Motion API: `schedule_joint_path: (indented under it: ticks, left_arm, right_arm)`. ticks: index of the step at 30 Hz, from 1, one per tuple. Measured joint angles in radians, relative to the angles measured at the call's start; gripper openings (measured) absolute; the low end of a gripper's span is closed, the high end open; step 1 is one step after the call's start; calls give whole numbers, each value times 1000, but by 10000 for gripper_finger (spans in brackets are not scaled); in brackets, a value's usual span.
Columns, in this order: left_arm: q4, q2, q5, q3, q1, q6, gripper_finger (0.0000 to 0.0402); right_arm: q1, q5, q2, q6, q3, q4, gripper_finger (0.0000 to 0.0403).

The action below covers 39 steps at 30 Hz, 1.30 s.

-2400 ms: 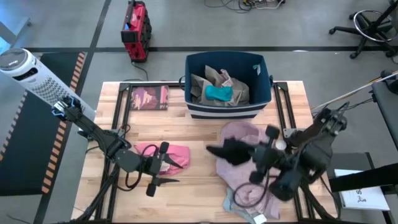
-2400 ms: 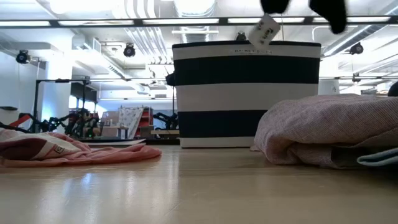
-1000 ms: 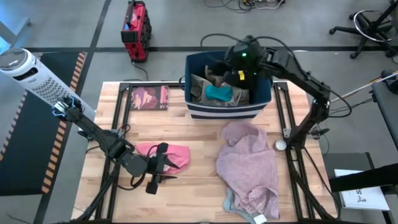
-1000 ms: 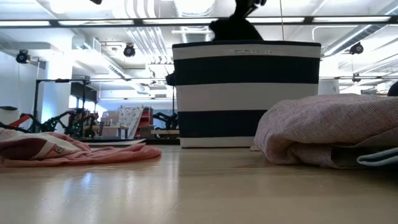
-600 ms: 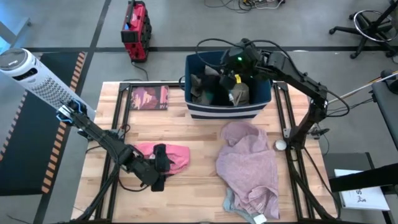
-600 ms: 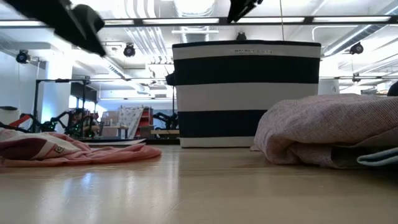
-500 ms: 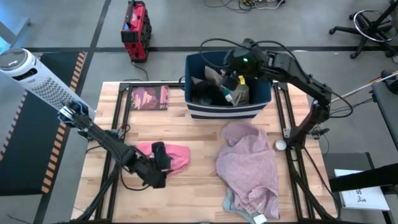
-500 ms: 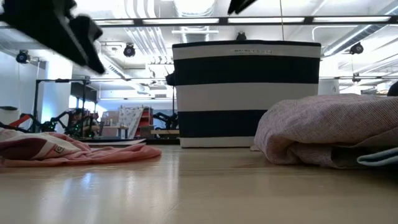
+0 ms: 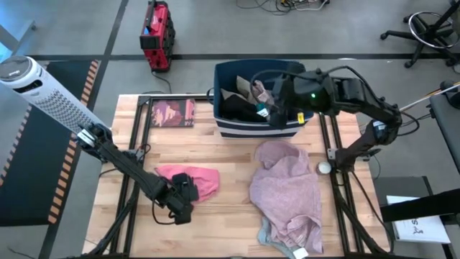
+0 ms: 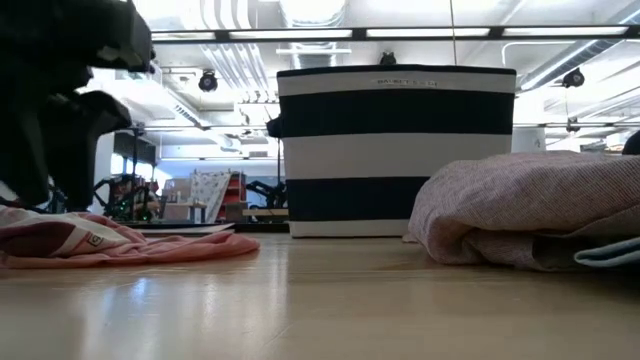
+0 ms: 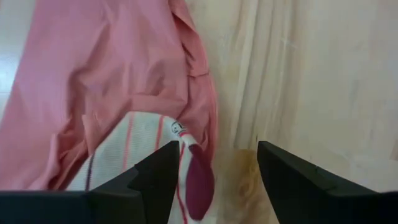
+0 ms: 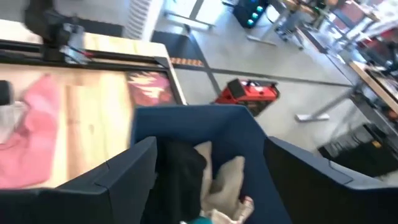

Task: Sort clothes
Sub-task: Put the striped white sock into the blue laundry bin

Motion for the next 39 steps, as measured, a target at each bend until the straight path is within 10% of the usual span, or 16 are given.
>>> schedule_joint_path:
  ticks: [9, 19, 26, 32, 39]
  left_arm:
    - [-11, 109, 0, -11, 2, 15, 172]
    - [-12, 6, 1, -11, 4, 71, 10]
    - [9, -221, -126, -10, 16, 86, 4]
    - [123, -404, -436, -10, 64, 245, 2]
    - [458, -526, -381, -10, 233, 607, 1]
  right_arm:
    - [62, 2, -1, 88, 0, -85, 270]
    - [105, 3, -1, 148, -1, -107, 244]
    - [154, 3, -1, 178, -2, -106, 234]
    - [214, 2, -1, 192, -2, -118, 237]
    - [275, 1, -2, 247, -54, -123, 232]
